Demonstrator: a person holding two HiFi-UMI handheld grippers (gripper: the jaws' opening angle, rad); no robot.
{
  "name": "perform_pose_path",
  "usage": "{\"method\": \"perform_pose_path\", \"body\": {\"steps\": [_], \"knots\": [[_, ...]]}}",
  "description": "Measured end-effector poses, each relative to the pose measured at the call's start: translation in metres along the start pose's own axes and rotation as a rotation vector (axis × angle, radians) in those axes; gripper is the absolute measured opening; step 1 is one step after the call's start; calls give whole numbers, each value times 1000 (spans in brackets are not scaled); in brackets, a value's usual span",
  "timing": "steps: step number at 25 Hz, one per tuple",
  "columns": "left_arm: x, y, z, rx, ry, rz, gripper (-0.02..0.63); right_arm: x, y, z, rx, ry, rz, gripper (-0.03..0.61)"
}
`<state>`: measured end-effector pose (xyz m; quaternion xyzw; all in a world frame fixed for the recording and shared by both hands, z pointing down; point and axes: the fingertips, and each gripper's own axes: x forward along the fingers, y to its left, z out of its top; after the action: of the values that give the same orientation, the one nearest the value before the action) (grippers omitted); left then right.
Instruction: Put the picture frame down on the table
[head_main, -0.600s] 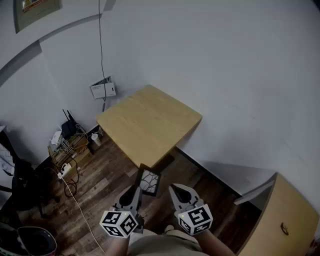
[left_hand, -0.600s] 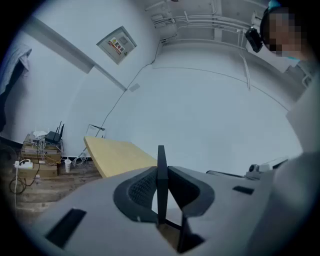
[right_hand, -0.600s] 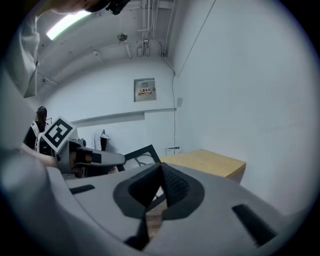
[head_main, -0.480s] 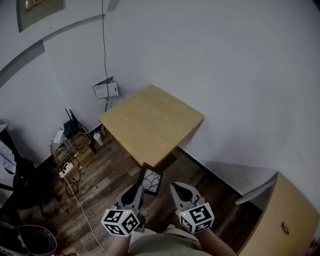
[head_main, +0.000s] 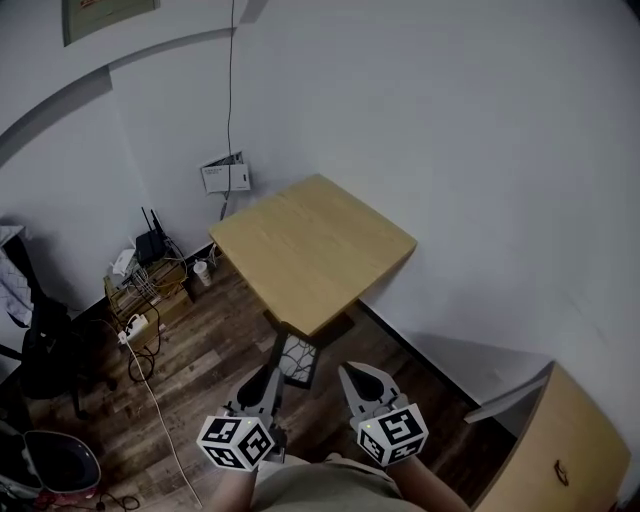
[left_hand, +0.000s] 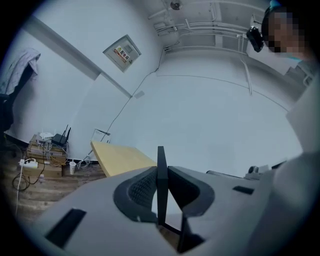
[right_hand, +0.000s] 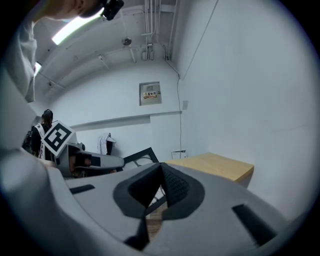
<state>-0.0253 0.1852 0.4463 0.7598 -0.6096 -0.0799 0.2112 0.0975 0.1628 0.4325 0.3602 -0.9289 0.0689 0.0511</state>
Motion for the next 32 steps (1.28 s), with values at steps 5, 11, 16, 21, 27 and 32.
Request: {"method": "perform_pose_path", "body": {"steps": [5, 11, 16, 21, 27, 32], "knots": [[4, -4, -11, -23, -9, 32, 63, -8, -16, -8, 21, 9, 6, 0], [6, -5, -17, -58, -14, 70, 63, -12, -23, -19, 40, 25, 30, 0], [15, 0, -12, -72, -24, 91, 63, -3, -37, -22, 63, 33, 18, 0], [34, 17, -2, -69, -31, 91, 63, 18, -47, -21, 85, 34, 10, 0], [84, 38, 11, -81, -32, 79, 63, 53, -79, -16, 78, 45, -10, 0], [128, 58, 27, -82, -35, 61, 63, 102, -103, -1, 65, 33, -16, 0]]}}
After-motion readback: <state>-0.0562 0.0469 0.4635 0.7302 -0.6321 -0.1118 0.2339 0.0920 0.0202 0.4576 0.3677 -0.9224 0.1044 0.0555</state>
